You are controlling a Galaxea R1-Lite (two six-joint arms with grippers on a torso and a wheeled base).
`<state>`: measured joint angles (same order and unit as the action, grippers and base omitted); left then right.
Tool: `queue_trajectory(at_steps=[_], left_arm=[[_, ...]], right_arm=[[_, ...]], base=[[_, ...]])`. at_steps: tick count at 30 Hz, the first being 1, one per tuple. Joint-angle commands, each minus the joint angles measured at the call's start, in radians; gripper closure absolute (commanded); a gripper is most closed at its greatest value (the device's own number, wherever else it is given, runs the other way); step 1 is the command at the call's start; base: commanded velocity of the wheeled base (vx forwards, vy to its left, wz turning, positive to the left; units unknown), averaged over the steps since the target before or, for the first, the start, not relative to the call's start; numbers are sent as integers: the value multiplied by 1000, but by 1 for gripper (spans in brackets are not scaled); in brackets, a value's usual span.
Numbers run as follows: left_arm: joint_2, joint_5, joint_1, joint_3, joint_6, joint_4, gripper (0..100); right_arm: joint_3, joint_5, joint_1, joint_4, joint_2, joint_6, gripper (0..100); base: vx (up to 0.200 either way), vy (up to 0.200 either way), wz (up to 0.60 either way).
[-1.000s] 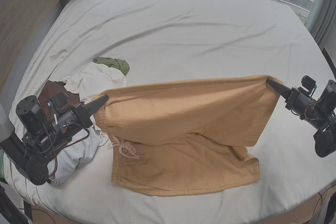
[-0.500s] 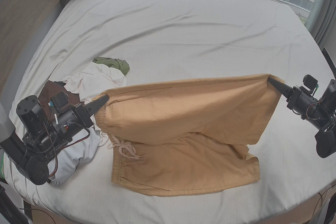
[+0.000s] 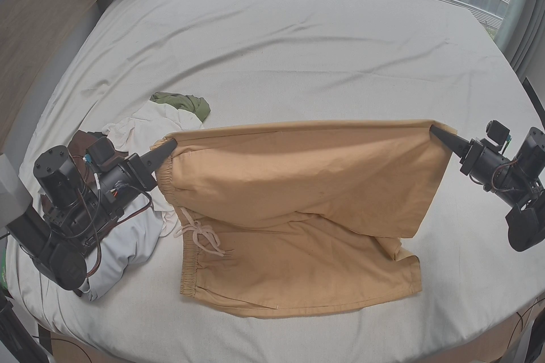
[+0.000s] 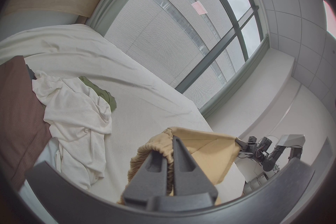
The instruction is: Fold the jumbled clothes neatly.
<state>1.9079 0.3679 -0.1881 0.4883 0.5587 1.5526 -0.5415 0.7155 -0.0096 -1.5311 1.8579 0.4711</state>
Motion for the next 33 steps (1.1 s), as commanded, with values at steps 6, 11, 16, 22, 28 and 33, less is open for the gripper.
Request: queue_trajectory(at_steps=[6, 11, 16, 22, 28, 33], left_arm=[[114, -56, -2, 118, 1, 4, 100], [174, -102, -4, 179, 3, 4, 100], [211, -119, -2, 208, 6, 4, 100], [264, -158, -4, 282, 29, 4, 100], [303, -199, -2, 346, 72, 3, 100], [327, -207, 1, 366, 87, 3, 100]], right_arm=[[-101, -1, 5, 2, 103, 1, 100], [-155, -1, 5, 3, 144, 1, 100], [-210, -1, 8, 5, 192, 1, 100], [-334, -4, 10, 100, 233, 4, 100], [-393, -5, 13, 135, 268, 4, 100], [-448, -8, 13, 158, 313, 4, 100]], base=[[0, 0, 0], [0, 0, 0], [0, 0, 0], [0, 0, 0], [0, 0, 0], [0, 0, 0]])
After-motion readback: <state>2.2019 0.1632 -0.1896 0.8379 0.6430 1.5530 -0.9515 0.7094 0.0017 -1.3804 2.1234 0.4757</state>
